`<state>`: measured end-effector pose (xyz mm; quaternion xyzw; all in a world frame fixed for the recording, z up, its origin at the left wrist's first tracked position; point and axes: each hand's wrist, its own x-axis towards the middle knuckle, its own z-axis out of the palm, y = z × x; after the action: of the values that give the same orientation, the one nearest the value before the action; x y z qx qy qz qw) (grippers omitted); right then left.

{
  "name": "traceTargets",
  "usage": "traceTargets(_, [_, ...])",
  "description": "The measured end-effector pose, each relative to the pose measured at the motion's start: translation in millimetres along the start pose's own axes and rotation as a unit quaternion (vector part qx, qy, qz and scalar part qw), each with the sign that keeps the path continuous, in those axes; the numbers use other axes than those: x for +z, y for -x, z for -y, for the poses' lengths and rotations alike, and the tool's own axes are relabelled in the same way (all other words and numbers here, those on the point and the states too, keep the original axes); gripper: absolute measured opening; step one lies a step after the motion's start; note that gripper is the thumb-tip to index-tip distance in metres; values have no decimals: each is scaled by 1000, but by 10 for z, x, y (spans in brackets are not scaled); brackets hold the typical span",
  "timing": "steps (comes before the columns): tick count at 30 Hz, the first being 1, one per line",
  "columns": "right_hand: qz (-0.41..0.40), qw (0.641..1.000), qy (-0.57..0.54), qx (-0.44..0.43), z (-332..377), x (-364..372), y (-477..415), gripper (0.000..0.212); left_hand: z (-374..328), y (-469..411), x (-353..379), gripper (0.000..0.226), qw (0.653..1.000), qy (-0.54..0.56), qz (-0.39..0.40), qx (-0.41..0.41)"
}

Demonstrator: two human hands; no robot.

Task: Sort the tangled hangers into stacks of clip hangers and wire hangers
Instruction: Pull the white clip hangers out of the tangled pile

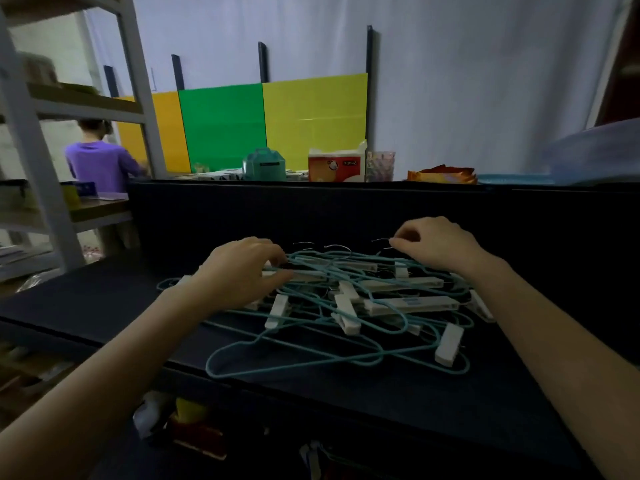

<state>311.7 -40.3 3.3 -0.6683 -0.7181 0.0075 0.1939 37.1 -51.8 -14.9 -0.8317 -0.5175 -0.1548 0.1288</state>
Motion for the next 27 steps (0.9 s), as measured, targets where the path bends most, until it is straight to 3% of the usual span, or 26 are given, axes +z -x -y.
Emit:
traceTargets(4, [32,999,19,37,-8,110,-87,41,152,-241,70,89,981,57,183,1])
traceTargets(6, [47,997,20,55,-6,143,-116,46,240,-383,131,95,959,87,267,18])
traceTargets(8, [62,995,18,74,9,142,-129,49,328,-526,198,96,950,75,302,42])
traceTargets(16, [100,985,24,142,65,114,-115,64,531,-733,251,77,959,89,226,145])
traceTargets(22, [108,980,7,169,126,103,-94,70,820,-764,108,98,968,135,128,166])
traceTargets(27, [132,974,14,182,139,158,-109,90,1153,-786,-17,105,970,188,76,136])
